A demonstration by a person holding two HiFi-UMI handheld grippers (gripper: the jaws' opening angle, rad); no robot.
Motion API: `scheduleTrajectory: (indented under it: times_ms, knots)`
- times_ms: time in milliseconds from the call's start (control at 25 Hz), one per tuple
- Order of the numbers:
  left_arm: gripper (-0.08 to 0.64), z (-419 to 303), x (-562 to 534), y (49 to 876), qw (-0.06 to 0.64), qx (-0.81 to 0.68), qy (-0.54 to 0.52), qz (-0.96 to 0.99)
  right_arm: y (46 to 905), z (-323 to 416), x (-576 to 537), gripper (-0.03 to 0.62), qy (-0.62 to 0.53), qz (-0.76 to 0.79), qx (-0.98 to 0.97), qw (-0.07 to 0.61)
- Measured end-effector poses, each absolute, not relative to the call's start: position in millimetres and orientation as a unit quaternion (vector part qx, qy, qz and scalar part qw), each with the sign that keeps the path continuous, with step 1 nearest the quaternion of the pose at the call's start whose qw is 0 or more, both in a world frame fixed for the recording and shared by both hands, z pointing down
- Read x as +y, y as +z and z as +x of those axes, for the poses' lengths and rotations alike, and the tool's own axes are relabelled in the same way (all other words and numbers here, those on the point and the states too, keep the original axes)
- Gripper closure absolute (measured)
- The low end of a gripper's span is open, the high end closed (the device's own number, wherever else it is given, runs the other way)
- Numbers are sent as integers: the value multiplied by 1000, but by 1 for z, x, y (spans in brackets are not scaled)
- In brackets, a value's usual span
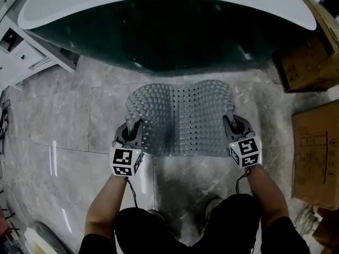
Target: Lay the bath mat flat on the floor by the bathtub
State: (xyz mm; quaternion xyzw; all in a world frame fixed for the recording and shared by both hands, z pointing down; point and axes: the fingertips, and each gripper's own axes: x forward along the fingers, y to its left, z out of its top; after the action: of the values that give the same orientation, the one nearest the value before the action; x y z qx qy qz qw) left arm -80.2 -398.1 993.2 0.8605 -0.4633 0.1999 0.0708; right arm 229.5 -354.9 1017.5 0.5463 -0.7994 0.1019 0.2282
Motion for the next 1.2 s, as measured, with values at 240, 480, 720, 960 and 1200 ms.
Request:
scheduleTrajectory:
  times_ms: [240,480,720,960,1200]
  knots:
    - [518,-85,-404,1006,71,-472,204,855,1033,233,-358,561,107,545,-797,237]
    - [515,-90,-405,1023,81,-482,222,844,1049,238,-356,557,122,548,-790,245]
    - [515,-101,-410,1034,101,-497,230,831,1058,238,-357,543,131,551,-782,262]
    - [496,-115,-407,1051,118,-513,263,808,1062,237,-353,543,137,550,-780,267]
    - [390,-154,-405,1069,115,-561,322,754,1063,235,-353,543,148,557,-776,258]
